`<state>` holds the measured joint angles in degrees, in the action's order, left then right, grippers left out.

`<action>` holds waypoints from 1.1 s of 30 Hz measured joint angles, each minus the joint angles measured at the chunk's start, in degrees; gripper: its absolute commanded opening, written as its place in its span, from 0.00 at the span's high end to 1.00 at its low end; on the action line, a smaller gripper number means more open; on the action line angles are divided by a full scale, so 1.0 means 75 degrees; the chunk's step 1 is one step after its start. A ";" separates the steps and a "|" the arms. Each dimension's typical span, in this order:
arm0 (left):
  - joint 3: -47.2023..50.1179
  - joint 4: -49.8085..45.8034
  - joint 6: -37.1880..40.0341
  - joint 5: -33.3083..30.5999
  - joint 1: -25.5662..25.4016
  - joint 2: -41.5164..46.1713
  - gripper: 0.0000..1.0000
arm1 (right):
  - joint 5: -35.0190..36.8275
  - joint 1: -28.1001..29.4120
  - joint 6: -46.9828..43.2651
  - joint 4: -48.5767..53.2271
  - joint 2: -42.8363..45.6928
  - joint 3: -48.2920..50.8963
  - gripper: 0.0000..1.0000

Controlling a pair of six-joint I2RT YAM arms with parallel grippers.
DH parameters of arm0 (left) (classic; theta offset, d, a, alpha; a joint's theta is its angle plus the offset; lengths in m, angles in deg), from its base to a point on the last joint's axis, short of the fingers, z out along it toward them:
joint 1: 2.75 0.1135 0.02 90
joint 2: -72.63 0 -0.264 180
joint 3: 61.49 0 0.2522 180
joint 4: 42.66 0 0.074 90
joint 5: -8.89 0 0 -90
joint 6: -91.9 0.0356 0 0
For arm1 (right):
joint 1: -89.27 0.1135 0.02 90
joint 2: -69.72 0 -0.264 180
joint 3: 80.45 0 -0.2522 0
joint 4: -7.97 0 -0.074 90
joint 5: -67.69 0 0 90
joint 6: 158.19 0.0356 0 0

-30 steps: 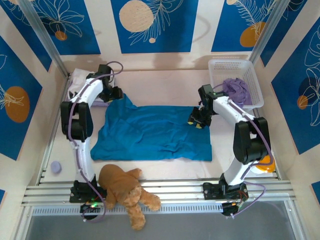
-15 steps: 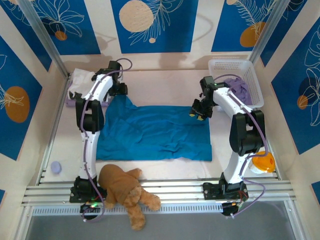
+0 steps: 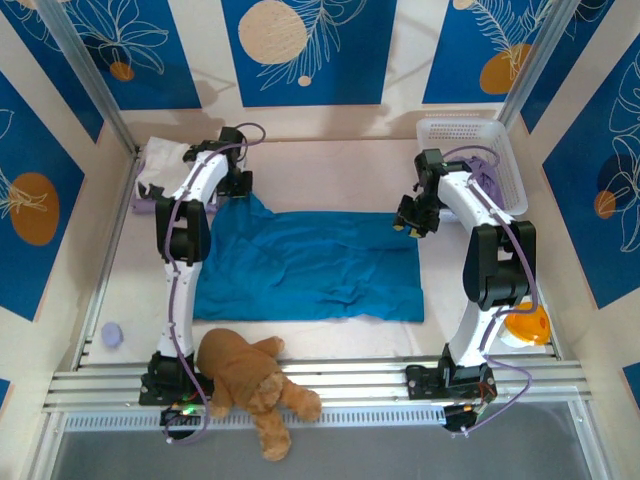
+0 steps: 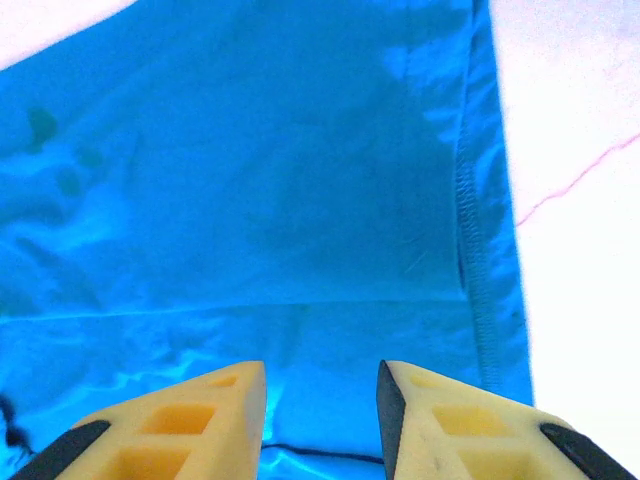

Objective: Fold and stack the t-shirts

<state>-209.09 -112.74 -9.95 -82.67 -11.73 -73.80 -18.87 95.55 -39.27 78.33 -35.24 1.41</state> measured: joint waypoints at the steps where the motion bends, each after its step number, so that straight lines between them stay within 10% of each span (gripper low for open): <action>1: 0.0000 0.0000 -0.0003 0.0035 0.0000 0.0006 1.00 | 0.0099 0.0000 -0.0055 -0.0003 -0.0047 -0.0087 0.63; 33: 0.1463 0.0184 -0.0023 0.0804 0.0020 0.2092 1.00 | 0.1947 0.0699 -0.1107 0.0102 -0.2882 -0.2544 0.66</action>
<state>-198.12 -111.36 -10.13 -76.64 -11.57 -58.11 -4.27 100.80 -47.57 79.09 -56.86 -17.68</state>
